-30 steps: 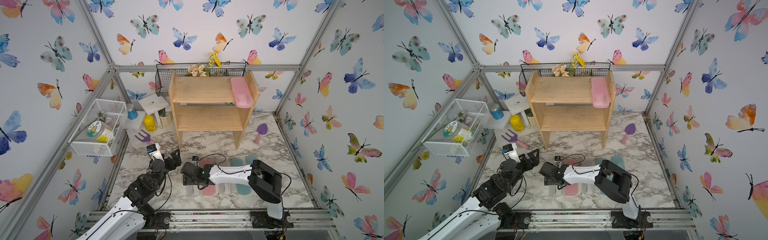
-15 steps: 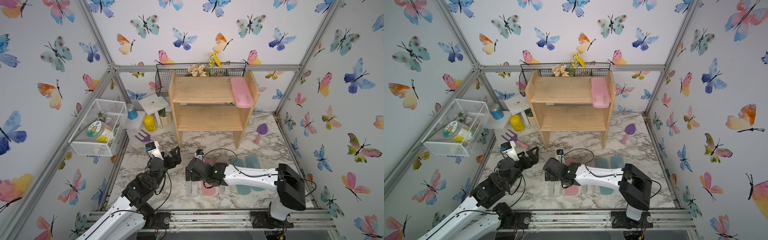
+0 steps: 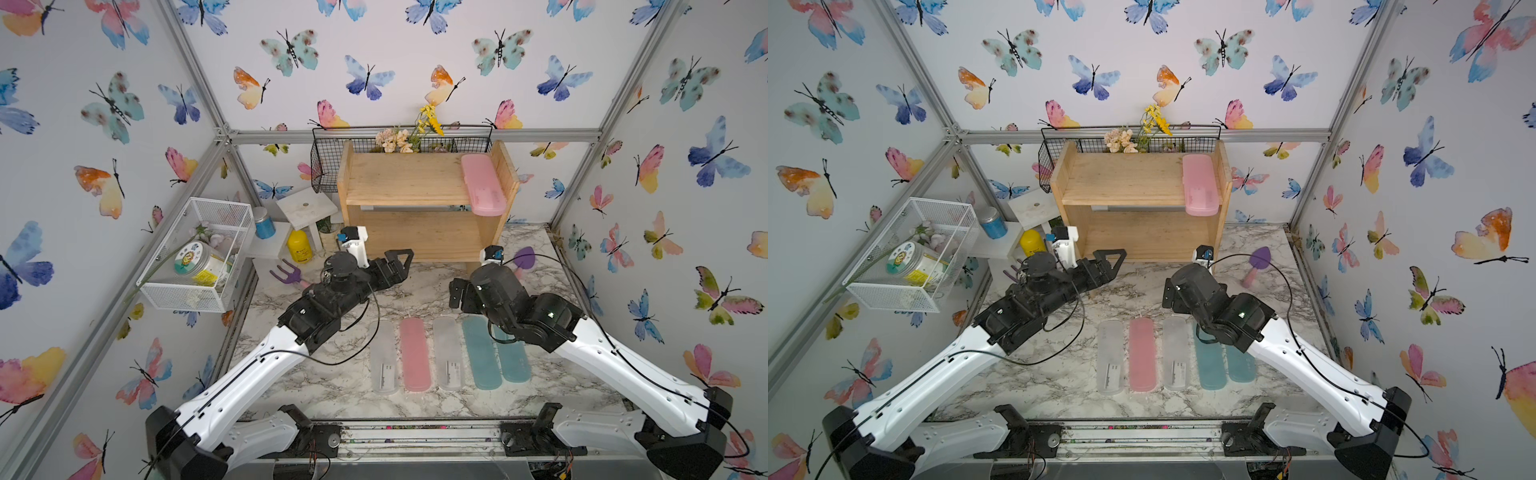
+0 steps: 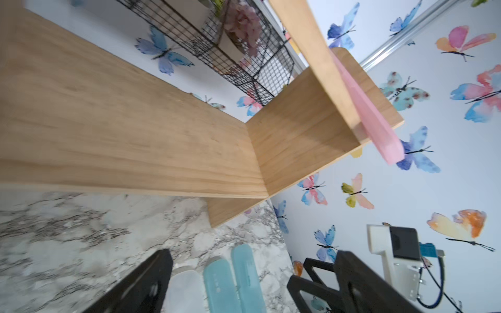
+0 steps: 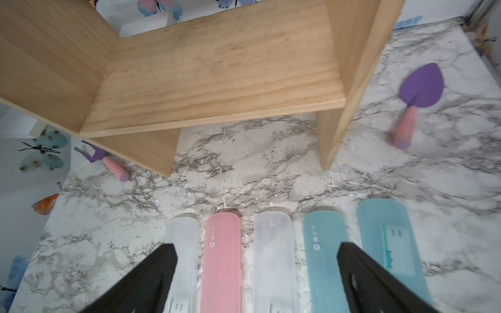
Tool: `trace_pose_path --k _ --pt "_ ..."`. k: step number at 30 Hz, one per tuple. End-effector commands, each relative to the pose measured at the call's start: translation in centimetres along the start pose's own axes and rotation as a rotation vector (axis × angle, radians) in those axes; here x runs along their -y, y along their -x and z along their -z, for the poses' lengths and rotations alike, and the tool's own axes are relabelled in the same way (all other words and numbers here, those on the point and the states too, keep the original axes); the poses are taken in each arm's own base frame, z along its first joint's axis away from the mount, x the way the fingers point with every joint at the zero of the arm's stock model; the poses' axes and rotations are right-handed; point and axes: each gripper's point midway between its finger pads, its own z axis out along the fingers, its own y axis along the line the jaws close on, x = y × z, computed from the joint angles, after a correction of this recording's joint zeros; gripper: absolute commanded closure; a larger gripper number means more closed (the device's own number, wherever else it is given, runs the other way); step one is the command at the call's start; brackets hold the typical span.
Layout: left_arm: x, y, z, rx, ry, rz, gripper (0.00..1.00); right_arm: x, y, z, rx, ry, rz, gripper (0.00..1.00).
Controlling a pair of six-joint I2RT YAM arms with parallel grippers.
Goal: Remove the pencil cases from the shelf
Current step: Place the pencil case at the center of the board, then pick up the pencil case from the shelf.
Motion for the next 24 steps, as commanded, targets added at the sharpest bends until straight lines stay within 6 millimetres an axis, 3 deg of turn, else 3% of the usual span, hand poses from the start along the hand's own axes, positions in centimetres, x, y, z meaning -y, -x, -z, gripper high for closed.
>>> trace_pose_path --k 1,5,11,17,24 --pt "6.4 0.3 -1.8 -0.068 -0.208 0.036 0.01 3.2 0.2 1.2 -0.029 -0.116 0.081 0.01" --pt "10.2 0.1 -4.3 -0.109 -0.32 0.112 0.01 6.5 0.6 1.2 -0.02 -0.195 0.053 0.01" --pt "14.1 0.5 -7.2 -0.123 -0.384 0.163 0.01 9.8 -0.9 -0.4 -0.059 -0.18 0.005 0.01" --pt "14.8 0.7 -10.3 -0.136 -0.385 0.201 0.01 10.2 -1.7 -1.2 -0.086 -0.172 0.006 0.01" --pt "13.3 1.7 -12.7 -0.116 -0.321 0.238 0.01 10.5 -2.1 -1.1 -0.096 -0.167 0.014 0.01"
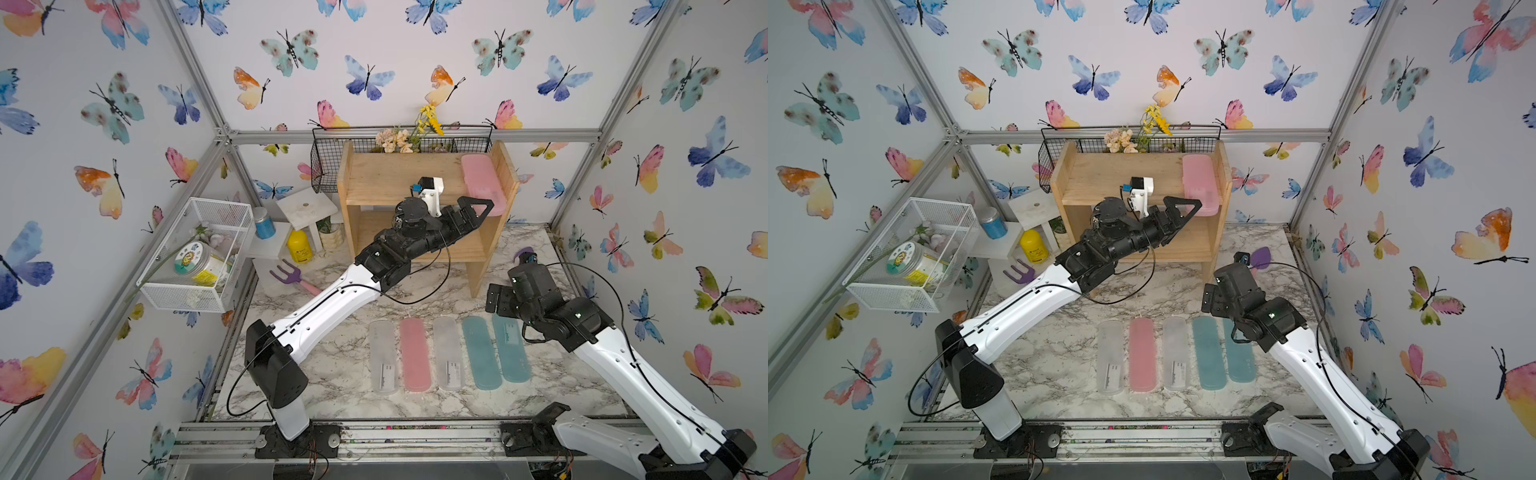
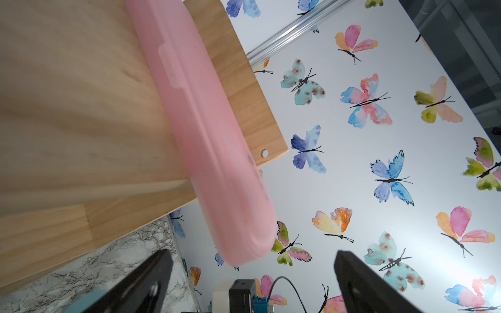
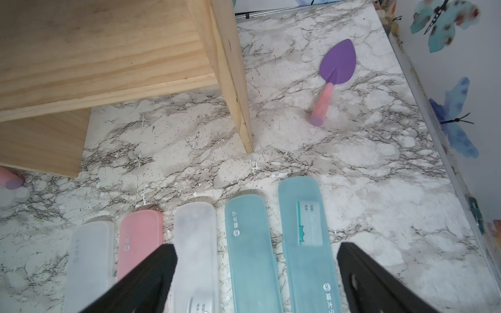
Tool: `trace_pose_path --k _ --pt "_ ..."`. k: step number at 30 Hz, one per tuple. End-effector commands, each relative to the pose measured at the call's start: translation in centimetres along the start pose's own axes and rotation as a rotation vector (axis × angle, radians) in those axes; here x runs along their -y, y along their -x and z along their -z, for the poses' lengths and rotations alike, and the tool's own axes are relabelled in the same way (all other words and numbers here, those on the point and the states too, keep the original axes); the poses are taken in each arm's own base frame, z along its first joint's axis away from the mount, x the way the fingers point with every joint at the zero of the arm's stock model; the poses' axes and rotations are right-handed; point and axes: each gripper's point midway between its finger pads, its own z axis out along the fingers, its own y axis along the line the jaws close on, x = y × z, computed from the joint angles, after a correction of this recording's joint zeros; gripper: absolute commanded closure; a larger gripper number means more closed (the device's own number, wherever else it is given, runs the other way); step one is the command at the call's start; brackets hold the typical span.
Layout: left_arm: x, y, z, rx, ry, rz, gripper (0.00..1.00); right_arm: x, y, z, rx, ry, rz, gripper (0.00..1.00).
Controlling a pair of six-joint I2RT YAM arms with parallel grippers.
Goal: Remove the pencil cases from the shelf
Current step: Pick up the pencil case from the shelf.
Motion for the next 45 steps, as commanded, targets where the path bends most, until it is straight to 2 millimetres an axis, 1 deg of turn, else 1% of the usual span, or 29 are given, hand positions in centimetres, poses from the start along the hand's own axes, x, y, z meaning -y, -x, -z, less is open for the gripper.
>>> trace_pose_path --k 1,2,6,8,17,19,23,25,29,33,34,36,39,42,43,44,45 --pt "-0.4 1.0 -0.4 0.007 0.008 0.032 0.01 0.0 -0.2 0.1 -0.003 0.019 0.019 0.01" --pt "-0.5 1.2 -0.5 0.01 0.01 0.036 0.0 0.1 -0.3 -0.1 -0.005 0.016 0.021 0.01" --pt "-0.6 1.9 -1.0 0.024 0.014 0.036 0.06 0.0 -0.4 -0.4 -0.014 0.02 0.024 0.01" --pt "-0.7 2.0 -1.3 0.022 0.012 0.04 0.14 -0.1 -0.5 -0.5 -0.015 0.028 0.022 0.01" --pt "-0.6 1.9 -1.8 0.015 -0.014 0.067 0.34 -0.1 -0.9 -0.7 -0.025 0.037 0.021 0.01" --pt "-0.4 1.8 -1.9 0.011 -0.023 0.067 0.43 -0.2 -1.0 -0.8 -0.029 0.042 0.02 0.01" --pt "-0.3 1.6 -2.1 0.001 -0.028 0.067 0.52 -0.3 -1.0 -1.0 -0.033 0.044 0.023 0.01" --pt "-0.5 1.4 -2.2 -0.011 -0.027 0.069 0.6 -0.4 -1.0 -1.0 -0.033 0.046 0.02 0.01" --pt "-1.0 1.0 -2.3 -0.027 -0.019 0.071 0.68 -0.4 -0.9 -1.0 -0.033 0.05 0.023 0.01" --pt "-1.4 0.8 -1.9 -0.027 -0.005 0.056 0.8 -0.5 -0.7 -0.7 -0.027 0.059 0.025 0.01" --pt "-1.5 0.7 -1.6 -0.024 -0.003 0.045 0.83 -0.6 -0.5 -0.4 -0.02 0.066 0.023 0.01" --pt "-1.7 0.5 -0.8 -0.02 0.0 0.014 0.85 -0.6 0.2 0.5 0.003 0.082 0.014 0.01" --pt "-2.4 0.1 1.0 -0.007 0.034 -0.066 0.89 -0.9 2.3 3.0 0.097 0.14 -0.015 0.01" --pt "-4.5 -0.5 3.8 0.025 0.104 -0.164 0.91 -1.3 4.2 5.7 0.175 0.206 -0.024 0.01" --pt "-5.3 -0.9 5.0 0.034 0.127 -0.201 0.91 -1.7 4.7 6.4 0.182 0.228 -0.018 0.01" --pt "-6.5 -1.3 6.0 0.043 0.158 -0.228 0.91 -2.1 5.1 6.9 0.183 0.253 -0.012 0.01" --pt "-7.2 -1.6 7.4 0.056 0.173 -0.265 0.91 -2.7 5.5 7.4 0.182 0.284 -0.005 0.01"
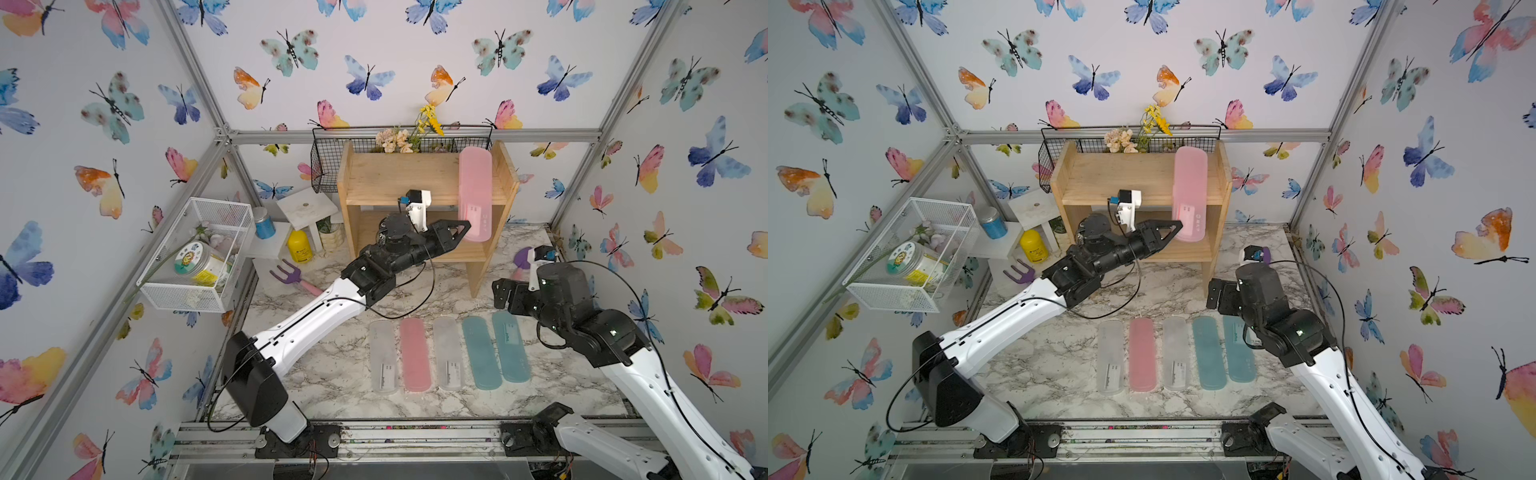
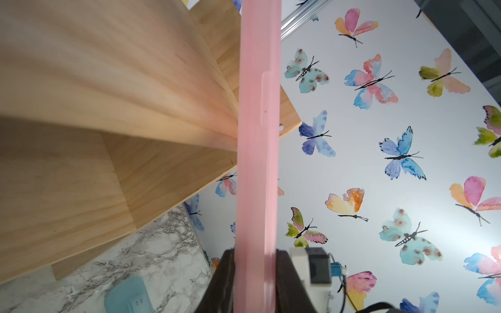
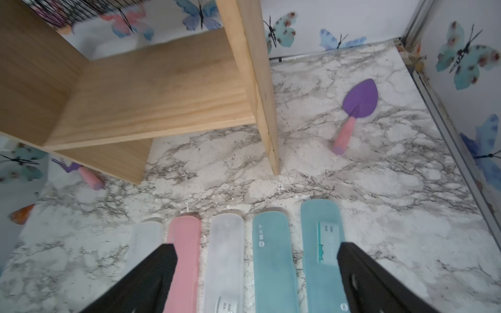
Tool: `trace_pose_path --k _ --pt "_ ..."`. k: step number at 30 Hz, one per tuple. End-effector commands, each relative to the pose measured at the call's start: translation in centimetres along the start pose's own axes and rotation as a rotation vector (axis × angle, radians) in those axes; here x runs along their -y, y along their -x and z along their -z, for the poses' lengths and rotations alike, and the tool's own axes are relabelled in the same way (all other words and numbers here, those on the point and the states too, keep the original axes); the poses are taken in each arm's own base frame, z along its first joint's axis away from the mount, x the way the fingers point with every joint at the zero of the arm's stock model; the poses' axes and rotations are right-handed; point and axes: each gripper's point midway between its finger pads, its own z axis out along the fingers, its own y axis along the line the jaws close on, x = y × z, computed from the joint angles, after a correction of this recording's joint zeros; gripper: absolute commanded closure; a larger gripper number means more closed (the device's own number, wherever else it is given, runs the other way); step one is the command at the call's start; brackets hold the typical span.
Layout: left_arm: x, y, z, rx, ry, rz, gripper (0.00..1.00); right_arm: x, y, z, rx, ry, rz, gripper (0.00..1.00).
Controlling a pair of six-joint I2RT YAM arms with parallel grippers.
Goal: Remove the pencil cases from the shelf
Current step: Pick up the pencil case from the shelf.
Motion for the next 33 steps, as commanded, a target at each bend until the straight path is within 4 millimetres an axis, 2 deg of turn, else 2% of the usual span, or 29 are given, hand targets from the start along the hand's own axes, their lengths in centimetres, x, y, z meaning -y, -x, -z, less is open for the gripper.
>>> trace_pose_path --k 1,4,7,10,13,16,19,24,26,33 --pt "-5.3 -1.1 3.9 0.058 0.188 -0.167 0.91 -2.5 2.0 1.4 0.021 0.124 0.018 0.01" --pt "-8.2 -3.6 7.4 0.055 0.278 -0.286 0.95 -5.0 3.3 2.1 0.043 0.248 0.017 0.01" --pt "-9.9 -6.2 10.2 0.06 0.317 -0.364 0.95 -7.6 4.3 2.6 0.073 0.391 -0.011 0.01" --pt "-11.1 -7.9 12.0 0.059 0.361 -0.39 0.97 -10.2 4.3 2.1 0.042 0.52 -0.028 0.01" --pt "-11.5 -8.7 13.1 0.06 0.393 -0.41 0.97 -12.0 4.3 1.5 0.025 0.592 -0.045 0.01" --pt "-11.7 -8.8 13.5 0.06 0.404 -0.413 0.98 -13.6 4.1 1.3 0.026 0.643 -0.043 0.01" --pt "-11.4 -8.4 13.6 0.074 0.405 -0.411 0.98 -15.2 2.8 0.0 -0.011 0.652 -0.014 0.01" --pt "-11.0 -8.2 13.3 0.079 0.398 -0.404 0.98 -18.1 -1.6 -3.8 -0.116 0.66 0.034 0.01" --pt "-11.0 -8.2 13.3 0.077 0.395 -0.403 0.98 -19.0 -2.6 -4.6 -0.126 0.672 0.042 0.01" --pt "-11.1 -8.4 13.7 0.076 0.396 -0.399 0.98 -21.4 -2.2 -5.5 -0.102 0.739 0.062 0.01"
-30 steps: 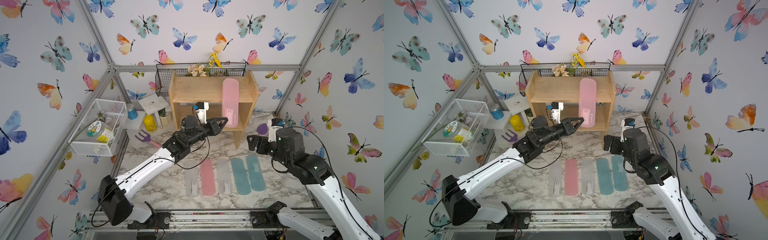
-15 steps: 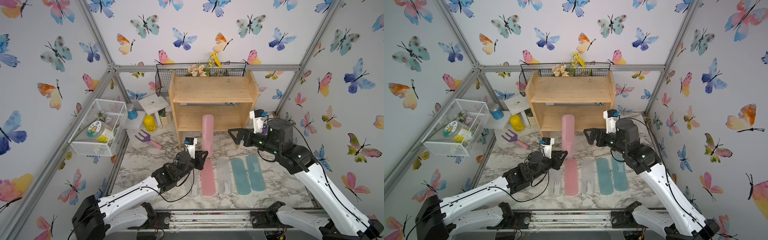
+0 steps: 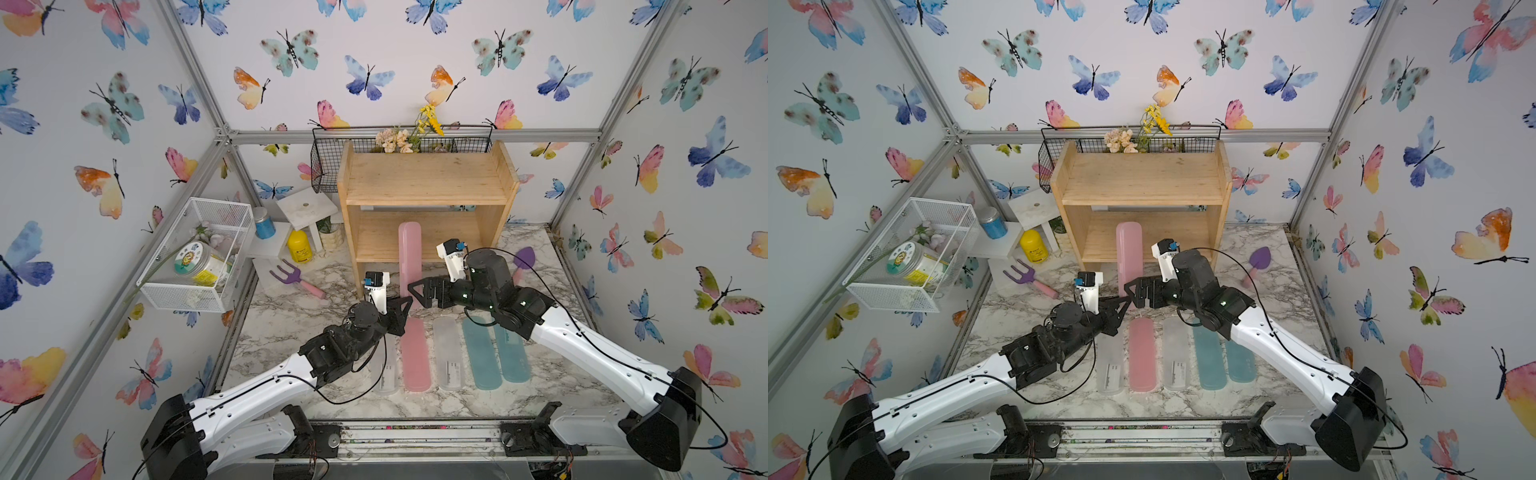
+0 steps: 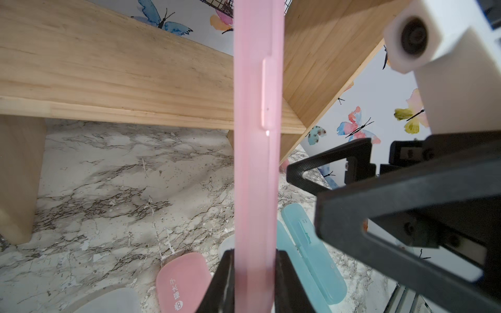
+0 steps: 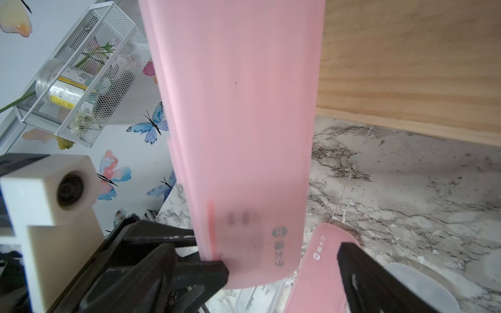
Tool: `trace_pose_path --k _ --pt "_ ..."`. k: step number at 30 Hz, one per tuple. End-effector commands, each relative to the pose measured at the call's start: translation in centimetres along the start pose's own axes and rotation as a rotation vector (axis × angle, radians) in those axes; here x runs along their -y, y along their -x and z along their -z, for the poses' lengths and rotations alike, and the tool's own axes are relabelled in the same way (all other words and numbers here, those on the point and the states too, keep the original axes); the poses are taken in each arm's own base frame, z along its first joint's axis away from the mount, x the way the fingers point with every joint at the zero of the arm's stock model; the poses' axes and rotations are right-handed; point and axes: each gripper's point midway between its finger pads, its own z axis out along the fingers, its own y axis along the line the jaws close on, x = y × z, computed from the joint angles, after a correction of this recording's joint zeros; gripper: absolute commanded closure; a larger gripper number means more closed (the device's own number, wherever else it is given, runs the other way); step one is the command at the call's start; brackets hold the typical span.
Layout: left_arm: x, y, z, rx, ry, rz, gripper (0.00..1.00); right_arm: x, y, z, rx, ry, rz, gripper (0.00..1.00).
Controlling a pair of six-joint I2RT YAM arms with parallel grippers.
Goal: Remove the pencil cases from the shelf
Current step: Pick up the pencil case from the shelf.
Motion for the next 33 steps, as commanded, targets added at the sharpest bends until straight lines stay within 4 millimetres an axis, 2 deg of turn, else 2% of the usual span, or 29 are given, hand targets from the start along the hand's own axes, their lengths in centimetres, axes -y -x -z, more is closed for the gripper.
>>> trace_pose_path --k 1,8,19,28,30,31,33 --pt "0.6 1.8 0.8 0.064 -0.013 0.004 0.99 -2.4 2.6 -0.1 0.07 0.087 0.045 0.01" --pt "0.7 1.8 1.0 0.063 -0.02 0.01 0.99 -2.5 3.1 -2.3 0.063 0.101 0.075 0.01" --pt "0.3 1.2 1.1 0.046 -0.014 0.011 0.99 -3.7 3.6 -3.9 0.054 0.168 0.095 0.02" --pt "-0.4 0.4 1.5 0.035 0.002 0.016 0.96 -3.2 3.3 -3.8 0.058 0.155 0.085 0.23" --pt "-0.6 0.4 1.6 0.037 0.01 0.019 0.89 -3.1 3.2 -3.7 0.057 0.151 0.083 0.24" --pt "-0.7 0.5 1.6 0.037 0.017 0.019 0.73 -3.1 3.3 -3.6 0.057 0.148 0.083 0.24" --pt "-1.1 0.5 1.8 0.034 0.042 0.021 0.34 -2.9 3.4 -3.4 0.061 0.128 0.085 0.24"
